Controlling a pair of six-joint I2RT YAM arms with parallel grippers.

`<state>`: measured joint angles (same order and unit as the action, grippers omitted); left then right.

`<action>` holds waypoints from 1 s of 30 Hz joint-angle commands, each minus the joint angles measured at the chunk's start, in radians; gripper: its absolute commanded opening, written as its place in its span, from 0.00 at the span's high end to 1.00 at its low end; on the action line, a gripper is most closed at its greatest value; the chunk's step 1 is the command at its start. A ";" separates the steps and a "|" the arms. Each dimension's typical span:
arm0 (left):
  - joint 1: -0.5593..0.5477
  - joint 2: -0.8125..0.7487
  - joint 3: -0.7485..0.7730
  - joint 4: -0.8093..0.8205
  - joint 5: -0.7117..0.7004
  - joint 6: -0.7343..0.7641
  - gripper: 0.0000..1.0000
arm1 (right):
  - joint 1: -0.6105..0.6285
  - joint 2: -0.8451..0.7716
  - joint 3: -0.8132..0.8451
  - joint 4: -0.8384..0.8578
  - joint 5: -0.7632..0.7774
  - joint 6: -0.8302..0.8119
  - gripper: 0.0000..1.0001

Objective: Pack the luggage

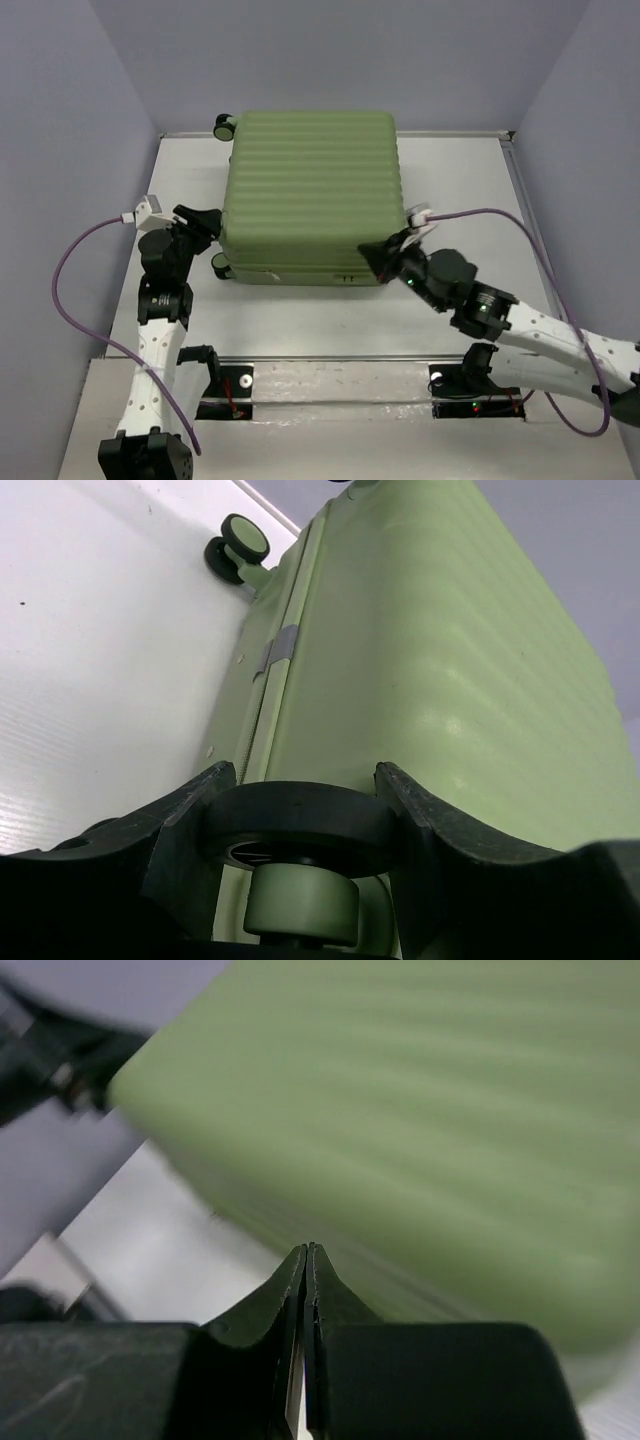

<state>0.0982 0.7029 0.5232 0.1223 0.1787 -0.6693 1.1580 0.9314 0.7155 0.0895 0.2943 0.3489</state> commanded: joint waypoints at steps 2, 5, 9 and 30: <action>-0.176 -0.078 -0.005 -0.047 0.111 0.100 0.94 | -0.309 -0.192 -0.042 -0.258 0.212 0.056 0.93; -0.271 -0.117 -0.008 -0.082 0.038 0.105 0.94 | -0.467 -0.154 -0.028 -0.286 0.246 0.059 0.93; -0.370 -0.157 -0.023 -0.113 -0.033 0.100 0.94 | -0.700 -0.039 -0.013 -0.243 0.087 0.065 0.93; -1.101 -0.154 -0.169 0.019 -0.249 0.105 0.94 | -0.782 0.768 0.586 -0.037 -0.579 0.038 0.93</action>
<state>-0.7609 0.4591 0.3874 0.1833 -0.4862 -0.6247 0.2195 1.5620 1.1187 -0.1040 0.1989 0.2871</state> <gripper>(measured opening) 0.657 0.070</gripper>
